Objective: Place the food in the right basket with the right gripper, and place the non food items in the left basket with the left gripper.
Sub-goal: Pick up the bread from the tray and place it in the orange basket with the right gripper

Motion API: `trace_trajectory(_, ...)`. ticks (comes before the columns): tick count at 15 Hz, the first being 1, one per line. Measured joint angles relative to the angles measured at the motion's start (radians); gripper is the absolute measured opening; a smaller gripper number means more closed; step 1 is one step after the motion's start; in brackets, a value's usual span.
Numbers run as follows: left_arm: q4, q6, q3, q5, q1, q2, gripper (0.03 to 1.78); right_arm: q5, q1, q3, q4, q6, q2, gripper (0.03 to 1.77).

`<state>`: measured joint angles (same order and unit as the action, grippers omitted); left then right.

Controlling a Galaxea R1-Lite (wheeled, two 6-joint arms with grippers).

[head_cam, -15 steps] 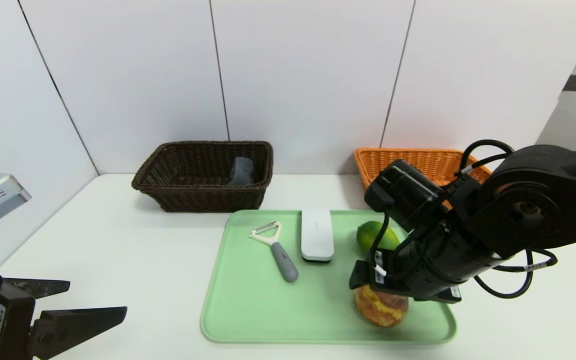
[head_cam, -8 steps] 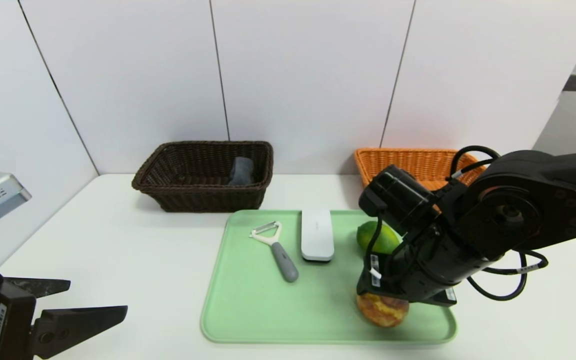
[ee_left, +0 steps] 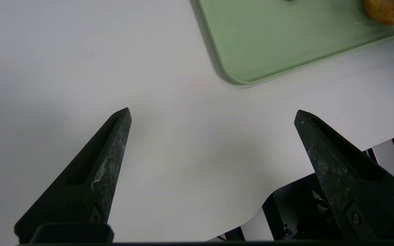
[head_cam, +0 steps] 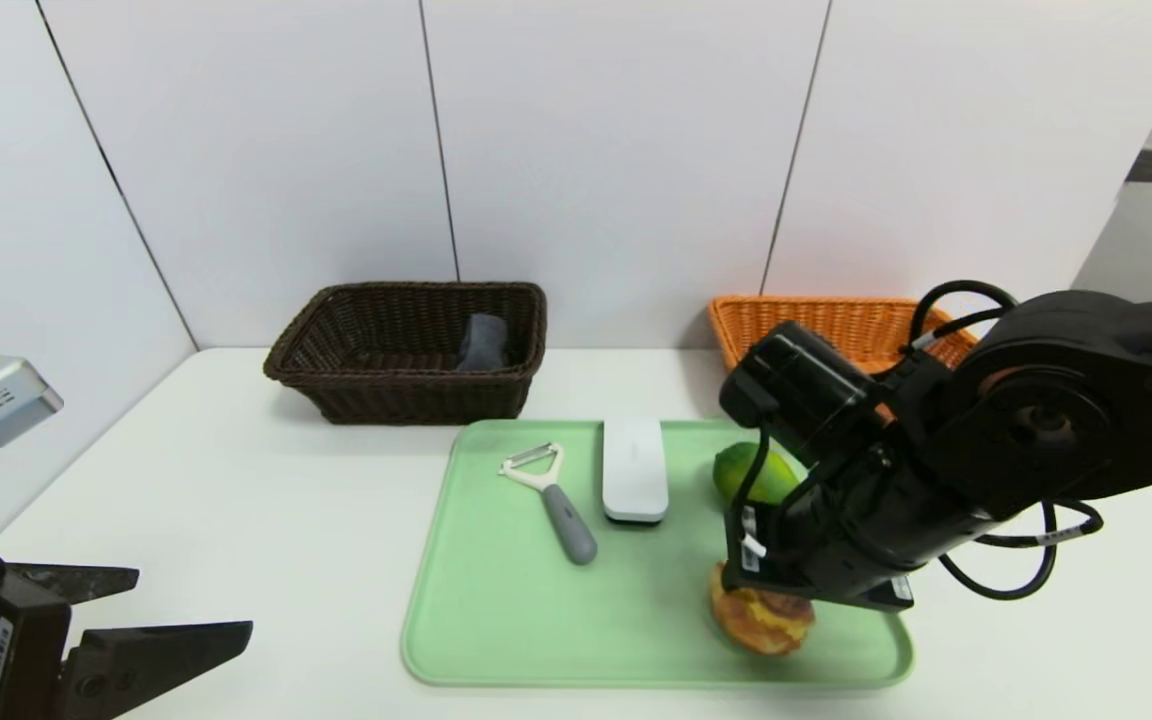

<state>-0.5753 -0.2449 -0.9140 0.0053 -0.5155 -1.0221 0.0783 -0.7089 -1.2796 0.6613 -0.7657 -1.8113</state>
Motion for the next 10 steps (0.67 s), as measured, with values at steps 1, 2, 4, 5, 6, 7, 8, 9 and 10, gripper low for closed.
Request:
trace_trajectory(1,0.0,0.0,0.002,0.0,0.0,0.0,1.69,-0.009,-0.003,-0.01,0.001,0.001,0.022,0.78)
trace_trajectory(2,0.002,0.0,0.005,-0.001,0.0,0.0,1.69,-0.028,-0.004,-0.021,0.0,0.002,0.047,0.77)
trace_trajectory(4,0.008,0.0,0.013,-0.003,0.0,0.0,1.69,-0.095,-0.004,-0.054,-0.001,0.004,0.113,0.76)
trace_trajectory(5,0.01,0.0,0.015,-0.004,0.0,-0.001,1.69,-0.135,0.001,-0.084,-0.003,0.005,0.15,0.76)
trace_trajectory(6,0.01,0.0,0.016,-0.004,0.0,-0.002,1.69,-0.16,0.018,-0.116,-0.009,0.009,0.178,0.76)
trace_trajectory(7,0.01,0.0,0.017,-0.004,0.0,-0.004,1.69,-0.167,0.05,-0.152,-0.026,0.012,0.2,0.76)
trace_trajectory(8,0.011,0.0,0.018,-0.004,0.0,-0.006,1.69,-0.167,0.088,-0.181,-0.051,0.016,0.213,0.76)
trace_trajectory(9,0.011,0.0,0.018,-0.004,0.0,-0.008,1.69,-0.167,0.136,-0.209,-0.094,0.023,0.221,0.76)
trace_trajectory(10,0.011,0.0,0.017,-0.004,-0.001,-0.01,1.69,-0.161,0.185,-0.227,-0.144,0.039,0.22,0.76)
